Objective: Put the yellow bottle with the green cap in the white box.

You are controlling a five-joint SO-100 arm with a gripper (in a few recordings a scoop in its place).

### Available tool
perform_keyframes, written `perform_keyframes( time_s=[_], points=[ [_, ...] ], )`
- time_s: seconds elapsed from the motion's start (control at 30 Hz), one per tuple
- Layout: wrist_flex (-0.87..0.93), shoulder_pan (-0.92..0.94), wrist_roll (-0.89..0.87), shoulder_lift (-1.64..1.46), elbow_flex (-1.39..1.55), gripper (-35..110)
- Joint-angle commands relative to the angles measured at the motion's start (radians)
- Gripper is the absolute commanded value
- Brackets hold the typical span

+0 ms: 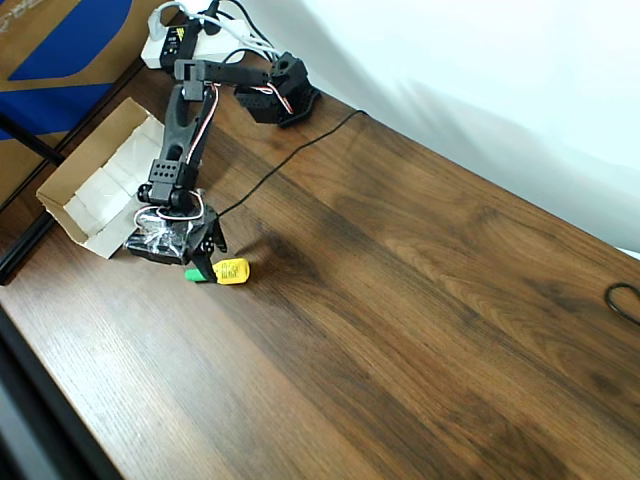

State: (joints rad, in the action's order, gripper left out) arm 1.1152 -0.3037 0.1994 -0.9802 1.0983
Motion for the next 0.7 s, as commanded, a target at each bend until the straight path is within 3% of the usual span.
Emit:
perform_keyframes(
  time_s=[0.0, 0.4, 0.67],
  points=[
    [0.017, 0.009, 0.011, -0.025, -0.064, 27],
    [0.011, 0.014, 0.018, 0.025, -0.023, 24],
    [0.012, 0.006, 0.014, 0.006, -0.018, 0]
  ],
)
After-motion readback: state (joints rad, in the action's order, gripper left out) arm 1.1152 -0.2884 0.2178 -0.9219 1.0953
